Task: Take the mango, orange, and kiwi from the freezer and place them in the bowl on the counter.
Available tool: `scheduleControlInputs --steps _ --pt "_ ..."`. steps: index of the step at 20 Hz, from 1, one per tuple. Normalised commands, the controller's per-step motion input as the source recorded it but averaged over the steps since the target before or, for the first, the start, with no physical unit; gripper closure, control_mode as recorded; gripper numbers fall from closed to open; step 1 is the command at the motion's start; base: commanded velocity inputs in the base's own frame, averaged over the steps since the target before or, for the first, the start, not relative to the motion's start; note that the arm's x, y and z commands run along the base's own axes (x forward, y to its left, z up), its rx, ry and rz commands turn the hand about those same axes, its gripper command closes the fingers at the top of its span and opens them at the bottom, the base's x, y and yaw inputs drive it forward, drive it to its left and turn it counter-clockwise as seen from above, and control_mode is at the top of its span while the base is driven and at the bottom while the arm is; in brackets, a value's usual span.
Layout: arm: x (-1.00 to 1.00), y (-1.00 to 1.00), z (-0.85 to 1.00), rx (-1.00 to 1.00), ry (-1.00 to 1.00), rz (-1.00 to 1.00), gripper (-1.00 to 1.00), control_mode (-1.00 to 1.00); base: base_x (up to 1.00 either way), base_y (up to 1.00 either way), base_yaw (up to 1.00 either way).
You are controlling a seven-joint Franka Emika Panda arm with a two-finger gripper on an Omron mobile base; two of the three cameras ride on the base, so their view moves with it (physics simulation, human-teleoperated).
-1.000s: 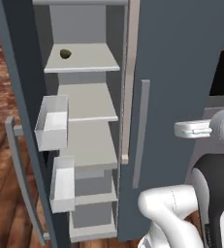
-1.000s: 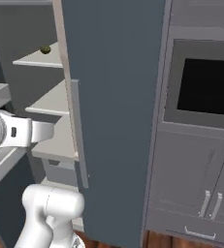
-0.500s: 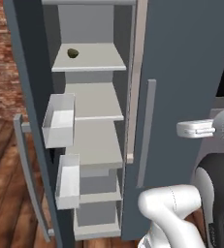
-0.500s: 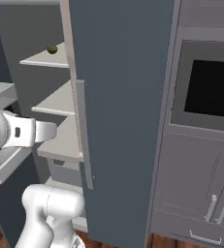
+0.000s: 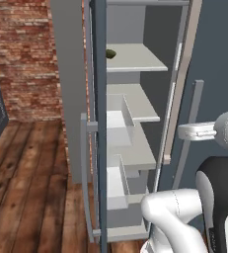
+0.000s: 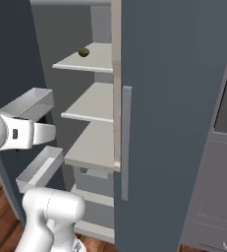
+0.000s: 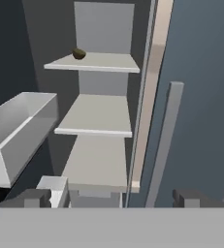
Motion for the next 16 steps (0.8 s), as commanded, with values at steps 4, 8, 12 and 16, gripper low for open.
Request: scheduleControlInputs --steps 4,8,12,16 --pt "0.00 0.00 0.00 0.00 0.00 0.00 -1.00 1.00 0.06 0.20 0.03" --pt "0.00 0.00 0.00 0.00 0.00 0.00 -1.00 1.00 0.66 0.00 0.00" --pt "0.00 0.00 0.00 0.00 0.00 0.00 -1.00 1.00 0.68 0.03 -0.04" --pt "0.00 0.00 0.00 0.00 0.00 0.00 -1.00 1.00 0.68 0.03 -0.01"
